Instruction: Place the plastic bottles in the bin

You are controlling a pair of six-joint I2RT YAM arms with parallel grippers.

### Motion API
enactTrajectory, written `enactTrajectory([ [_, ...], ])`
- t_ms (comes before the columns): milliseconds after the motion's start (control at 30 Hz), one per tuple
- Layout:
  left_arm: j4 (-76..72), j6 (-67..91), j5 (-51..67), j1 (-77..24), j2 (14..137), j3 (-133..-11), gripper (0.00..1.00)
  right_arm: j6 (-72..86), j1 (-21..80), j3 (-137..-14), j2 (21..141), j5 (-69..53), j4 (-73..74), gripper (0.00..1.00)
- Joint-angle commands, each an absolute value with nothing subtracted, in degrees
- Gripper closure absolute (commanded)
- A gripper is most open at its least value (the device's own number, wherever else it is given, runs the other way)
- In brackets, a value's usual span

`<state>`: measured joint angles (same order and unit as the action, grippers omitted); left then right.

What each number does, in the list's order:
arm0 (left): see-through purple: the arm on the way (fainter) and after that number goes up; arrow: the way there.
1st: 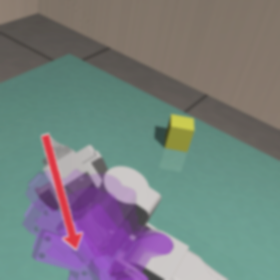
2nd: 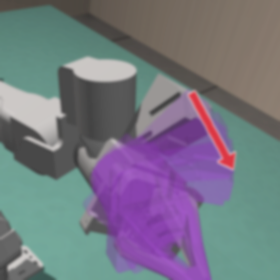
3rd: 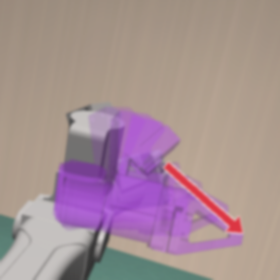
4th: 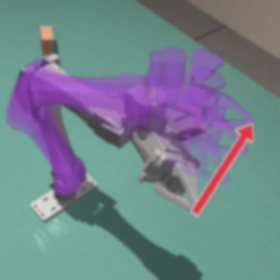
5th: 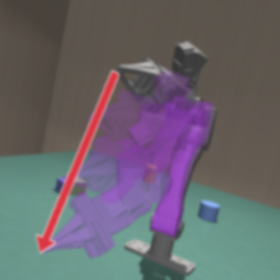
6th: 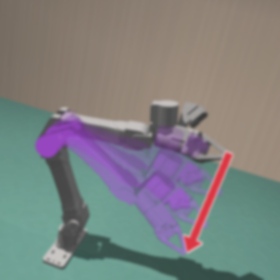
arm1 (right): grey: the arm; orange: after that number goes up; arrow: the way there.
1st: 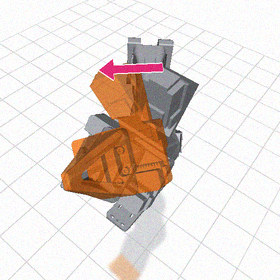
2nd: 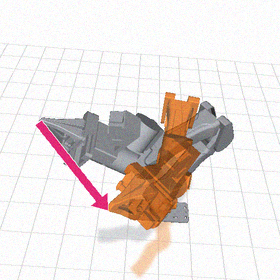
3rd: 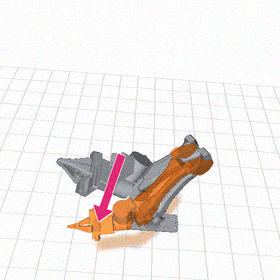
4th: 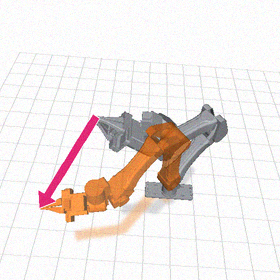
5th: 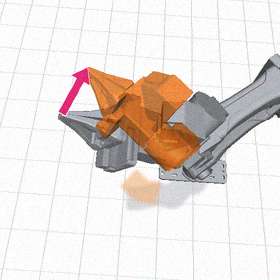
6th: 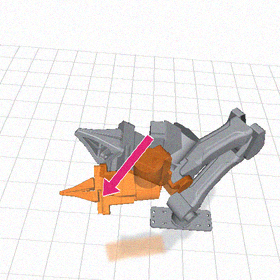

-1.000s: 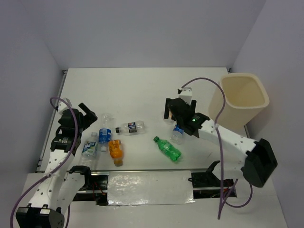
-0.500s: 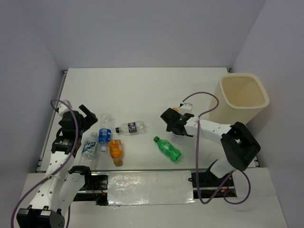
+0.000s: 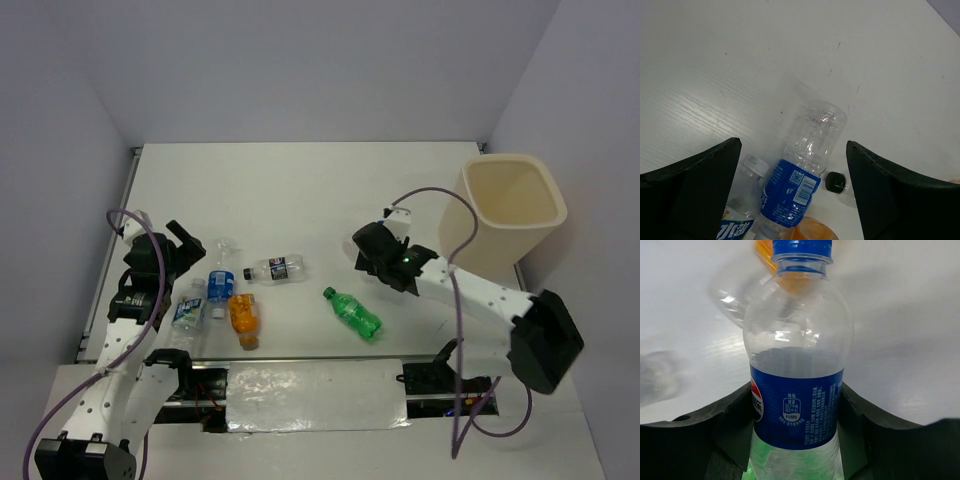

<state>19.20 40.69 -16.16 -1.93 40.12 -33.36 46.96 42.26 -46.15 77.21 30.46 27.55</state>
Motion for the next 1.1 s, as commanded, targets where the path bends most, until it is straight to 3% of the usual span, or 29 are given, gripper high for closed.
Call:
enactTrajectory([
  [0,16.61,39.9,-15.38,-1.85,39.37,-33.22,0.01,39.4,42.89,-46.93,66.56,33.23,25.14,0.59],
  [100,16.09,39.46,-14.6,-1.85,39.81,-33.13,0.01,34.02,42.98,-49.64,58.9,34.97,24.08,0.59],
  [267,14.5,38.41,-11.96,-1.85,40.17,-32.7,0.01,31.38,39.04,-61.32,55.72,50.0,32.42,0.58],
  [500,15.12,38.14,-12.04,-1.85,39.55,-32.78,0.01,28.39,12.44,-73.81,58.79,42.54,36.03,0.53],
  [633,14.94,38.14,-12.22,-1.85,39.02,-32.52,0.01,32.06,3.27,-74.97,60.2,41.84,40.59,0.5],
  [667,15.03,38.14,-12.39,-1.85,38.94,-32.52,0.01,32.95,1.86,-74.71,60.38,41.49,41.21,0.47],
  [800,15.21,38.23,-12.48,-1.85,39.29,-32.7,0.01,35.24,-4.56,-72.08,61.0,38.15,42.72,0.09],
  [900,15.12,38.23,-12.66,-1.85,39.64,-32.7,0.01,33.58,-4.83,-71.28,60.29,37.0,41.57,0.01],
  [1067,15.29,38.23,-12.92,-1.76,39.99,-32.87,0.01,28.93,-4.92,-71.28,56.7,28.94,36.23,0.0],
])
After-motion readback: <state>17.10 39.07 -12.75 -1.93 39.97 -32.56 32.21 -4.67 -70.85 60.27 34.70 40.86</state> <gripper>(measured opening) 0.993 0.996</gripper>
